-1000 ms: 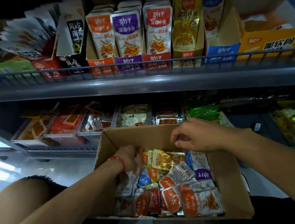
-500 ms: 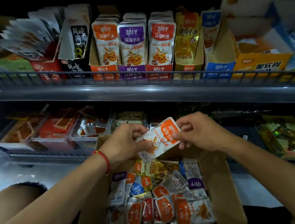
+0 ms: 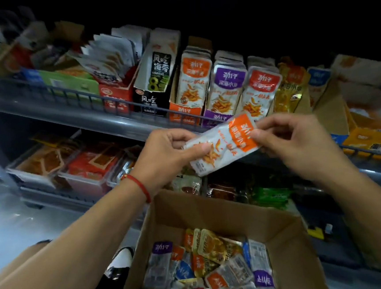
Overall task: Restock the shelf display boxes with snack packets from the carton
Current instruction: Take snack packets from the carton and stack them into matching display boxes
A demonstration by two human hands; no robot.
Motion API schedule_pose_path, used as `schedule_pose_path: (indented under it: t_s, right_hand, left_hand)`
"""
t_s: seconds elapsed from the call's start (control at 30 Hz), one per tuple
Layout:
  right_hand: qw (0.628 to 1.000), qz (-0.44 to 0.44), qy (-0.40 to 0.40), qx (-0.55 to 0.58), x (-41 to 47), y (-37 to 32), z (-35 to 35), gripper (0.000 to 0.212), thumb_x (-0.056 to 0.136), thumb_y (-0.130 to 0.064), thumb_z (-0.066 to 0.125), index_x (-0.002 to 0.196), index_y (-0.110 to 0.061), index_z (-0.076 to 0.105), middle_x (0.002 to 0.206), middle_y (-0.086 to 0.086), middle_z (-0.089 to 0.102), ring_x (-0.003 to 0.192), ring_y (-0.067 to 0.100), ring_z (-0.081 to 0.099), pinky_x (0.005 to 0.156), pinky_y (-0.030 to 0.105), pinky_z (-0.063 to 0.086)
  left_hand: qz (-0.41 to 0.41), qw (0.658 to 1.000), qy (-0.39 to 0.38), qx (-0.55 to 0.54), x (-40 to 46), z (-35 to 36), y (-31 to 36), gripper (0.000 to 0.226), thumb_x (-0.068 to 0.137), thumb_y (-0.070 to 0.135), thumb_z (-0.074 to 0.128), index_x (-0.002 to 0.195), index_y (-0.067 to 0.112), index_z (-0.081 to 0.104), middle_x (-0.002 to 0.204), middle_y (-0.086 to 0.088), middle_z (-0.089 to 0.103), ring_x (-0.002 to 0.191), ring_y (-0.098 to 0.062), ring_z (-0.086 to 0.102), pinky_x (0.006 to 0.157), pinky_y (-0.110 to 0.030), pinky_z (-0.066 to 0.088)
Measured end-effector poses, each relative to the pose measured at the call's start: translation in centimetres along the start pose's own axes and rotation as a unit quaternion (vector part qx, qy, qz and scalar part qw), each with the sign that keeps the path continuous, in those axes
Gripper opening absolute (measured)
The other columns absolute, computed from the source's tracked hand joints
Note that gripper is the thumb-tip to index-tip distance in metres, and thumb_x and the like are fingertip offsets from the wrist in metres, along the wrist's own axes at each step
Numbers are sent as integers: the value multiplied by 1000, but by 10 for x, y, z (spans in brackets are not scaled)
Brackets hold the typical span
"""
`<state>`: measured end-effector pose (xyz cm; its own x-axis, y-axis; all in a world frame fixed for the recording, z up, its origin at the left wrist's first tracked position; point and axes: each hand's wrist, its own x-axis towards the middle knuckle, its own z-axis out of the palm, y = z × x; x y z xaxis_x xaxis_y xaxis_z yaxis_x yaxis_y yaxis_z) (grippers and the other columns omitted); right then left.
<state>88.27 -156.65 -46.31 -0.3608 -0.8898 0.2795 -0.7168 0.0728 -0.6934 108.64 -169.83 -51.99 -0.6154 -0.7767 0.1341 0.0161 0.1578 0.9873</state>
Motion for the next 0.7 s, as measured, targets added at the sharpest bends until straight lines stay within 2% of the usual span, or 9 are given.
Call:
schedule_pose_path:
  t_s: [0.07,0.13,0.17,0.23,0.3,0.37,0.43,0.53,0.7]
  right_hand:
    - [998,-46,13,-35,20,-19,-5,9,91,-25,73,86,-32,70,78,-9,72,76,7,70,76,38,60]
    - [991,-93,25,-97,42,-37,-8,6,92,-27,73,90,-32,69,83,-15,70,77,4,67,76,38,59]
    - [985,-114,31,-127,53,-46,-10,2,93,-29,71,93,-31,70,85,-17,68,79,3,66,76,37,58]
    - [972,-148,59,-171,76,-63,-16,8,96,-30,68,102,-27,72,87,-15,67,80,4,63,78,33,55]
    - [958,-173,82,-212,98,-81,-21,17,98,-29,66,110,-20,73,93,-9,66,85,6,62,79,29,50]
    - [939,-199,92,-263,117,-95,-21,23,100,-30,62,116,-15,71,102,-4,67,92,8,60,81,27,46]
    - [916,-230,98,-313,133,-103,-16,26,102,-30,60,119,-13,69,110,4,70,95,9,59,82,28,47]
    - [890,-248,76,-374,152,-107,-2,26,102,-30,59,120,-13,68,111,10,71,97,18,64,83,37,54]
    - [880,-228,43,-415,171,-102,22,22,100,-30,62,116,-17,69,106,7,72,93,23,67,80,43,57]
  left_hand:
    - [16,998,41,-44,6,-7,4,33,73,27,80,96,4,75,88,-8,79,84,-24,77,69,-34,63]
    - [29,994,86,-66,11,-12,6,31,77,27,80,96,4,74,85,-8,78,80,-26,76,62,-29,61]
    - [33,991,108,-75,14,-15,6,26,81,23,80,97,4,73,83,-8,78,77,-26,76,59,-27,60]
    - [39,987,141,-64,19,-22,2,18,87,11,77,103,12,70,83,-6,77,73,-25,74,58,-26,58]
    - [33,985,169,-31,25,-30,-4,32,87,5,73,109,26,63,91,-1,74,77,-26,74,67,-38,62]
    - [34,981,189,-12,27,-35,-7,38,82,11,69,109,35,58,96,3,72,79,-27,73,73,-50,61]
    - [43,979,201,-7,27,-38,-7,38,79,13,66,109,35,57,99,5,68,79,-28,71,72,-52,60]
    - [46,975,216,11,28,-41,-5,39,85,6,65,113,31,56,103,7,63,81,-28,70,72,-50,60]
    - [32,975,218,8,27,-45,-3,40,88,4,65,116,29,54,107,5,60,83,-27,70,73,-48,61]
